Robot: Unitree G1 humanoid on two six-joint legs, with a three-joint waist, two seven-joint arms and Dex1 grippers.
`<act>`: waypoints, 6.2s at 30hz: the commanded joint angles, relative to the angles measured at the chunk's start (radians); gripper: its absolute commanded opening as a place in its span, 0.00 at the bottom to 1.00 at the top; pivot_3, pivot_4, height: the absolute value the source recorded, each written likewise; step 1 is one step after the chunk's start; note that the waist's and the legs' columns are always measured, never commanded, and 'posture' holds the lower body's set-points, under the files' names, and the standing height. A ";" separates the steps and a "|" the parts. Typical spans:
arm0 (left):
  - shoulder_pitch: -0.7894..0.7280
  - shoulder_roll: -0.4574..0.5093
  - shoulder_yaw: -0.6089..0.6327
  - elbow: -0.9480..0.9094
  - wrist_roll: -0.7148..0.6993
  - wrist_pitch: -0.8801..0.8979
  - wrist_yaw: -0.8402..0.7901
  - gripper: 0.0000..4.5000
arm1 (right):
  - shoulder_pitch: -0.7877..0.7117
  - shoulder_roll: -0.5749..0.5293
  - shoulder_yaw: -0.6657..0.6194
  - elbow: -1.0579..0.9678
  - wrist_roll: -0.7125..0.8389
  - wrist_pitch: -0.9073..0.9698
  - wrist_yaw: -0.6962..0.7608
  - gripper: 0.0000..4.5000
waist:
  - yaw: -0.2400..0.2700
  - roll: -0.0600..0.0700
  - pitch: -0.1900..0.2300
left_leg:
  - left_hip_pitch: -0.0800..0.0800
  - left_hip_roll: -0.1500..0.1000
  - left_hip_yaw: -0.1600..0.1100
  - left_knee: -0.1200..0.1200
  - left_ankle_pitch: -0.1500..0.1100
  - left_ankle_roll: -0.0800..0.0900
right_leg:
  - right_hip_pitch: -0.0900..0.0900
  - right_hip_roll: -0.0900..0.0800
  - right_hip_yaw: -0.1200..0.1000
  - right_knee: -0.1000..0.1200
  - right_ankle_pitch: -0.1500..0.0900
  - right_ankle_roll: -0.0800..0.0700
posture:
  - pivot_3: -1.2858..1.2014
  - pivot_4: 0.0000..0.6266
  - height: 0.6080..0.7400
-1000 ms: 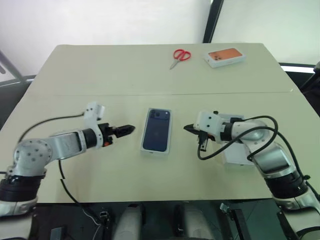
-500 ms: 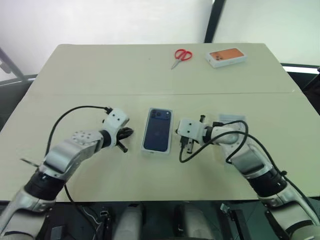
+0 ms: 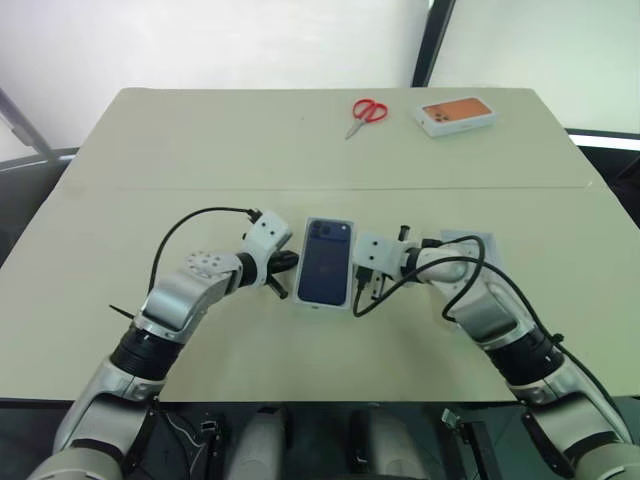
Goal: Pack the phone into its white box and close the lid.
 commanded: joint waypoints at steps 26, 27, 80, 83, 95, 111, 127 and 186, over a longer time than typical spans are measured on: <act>-0.059 -0.218 -0.139 0.010 0.088 0.068 -0.163 0.05 | 0.141 -0.228 -0.181 -0.175 0.083 -0.005 0.152 0.00 | -0.001 0.001 0.000 | 0.000 0.000 0.000 0.007 -0.002 0.003 | 0.004 0.000 -0.001 0.000 0.000 0.001 | 0.52 0.24 0.68; -0.058 -0.217 -0.132 0.009 0.089 0.068 -0.163 0.04 | 0.135 -0.231 -0.189 -0.174 0.092 0.008 0.159 0.06 | -0.001 0.001 0.000 | 0.000 0.000 0.000 0.007 -0.002 0.003 | 0.004 0.000 -0.001 0.000 0.000 0.001 | 0.52 0.24 0.68; 0.277 0.052 0.232 -0.030 0.019 -0.614 -0.460 0.04 | -0.358 -0.260 -0.530 0.274 1.794 1.077 -0.973 0.01 | -0.010 0.005 0.002 | -0.001 0.002 0.003 0.008 -0.007 0.013 | 0.002 0.000 0.000 0.000 0.000 0.000 | 0.52 0.24 0.68; 0.274 0.051 0.251 -0.009 0.022 -0.617 -0.443 0.04 | -0.354 -0.257 -0.538 0.278 2.057 0.963 -1.059 0.01 | -0.008 0.006 0.002 | -0.001 0.003 0.003 0.008 -0.008 0.013 | 0.002 0.002 0.000 0.000 0.000 0.000 | 0.52 0.24 0.68; 0.242 0.027 0.251 0.034 0.043 -0.624 -0.399 0.04 | -0.066 0.257 -0.580 -0.007 2.221 0.674 -1.263 0.01 | -0.008 0.006 0.002 | -0.003 0.004 0.002 0.008 -0.008 0.014 | 0.000 0.002 0.001 0.001 0.000 0.000 | 0.52 0.24 0.68; 0.194 -0.031 0.215 0.048 0.073 -0.607 -0.352 0.04 | 0.101 0.206 -0.569 -0.015 2.221 0.692 -1.454 0.31 | -0.009 0.007 0.001 | -0.001 0.005 0.003 0.009 -0.008 0.014 | 0.001 0.005 0.003 0.002 0.000 0.000 | 0.52 0.24 0.68; 0.084 -0.261 0.035 0.082 0.158 -0.570 -0.266 0.04 | -0.127 -0.323 -0.489 0.009 1.699 0.726 -0.872 0.88 | -0.005 0.008 0.001 | -0.003 0.004 0.007 0.009 -0.009 0.015 | 0.001 0.004 0.003 0.000 0.000 0.000 | 0.52 0.24 0.68; 0.049 -0.150 -0.037 -0.060 0.151 -0.226 -0.370 0.04 | 0.120 -0.415 -0.170 -0.380 0.476 0.271 0.008 0.01 | -0.005 0.008 0.002 | -0.002 0.002 0.003 0.009 -0.009 0.015 | 0.002 0.002 0.003 -0.001 0.000 0.000 | 0.52 0.24 0.68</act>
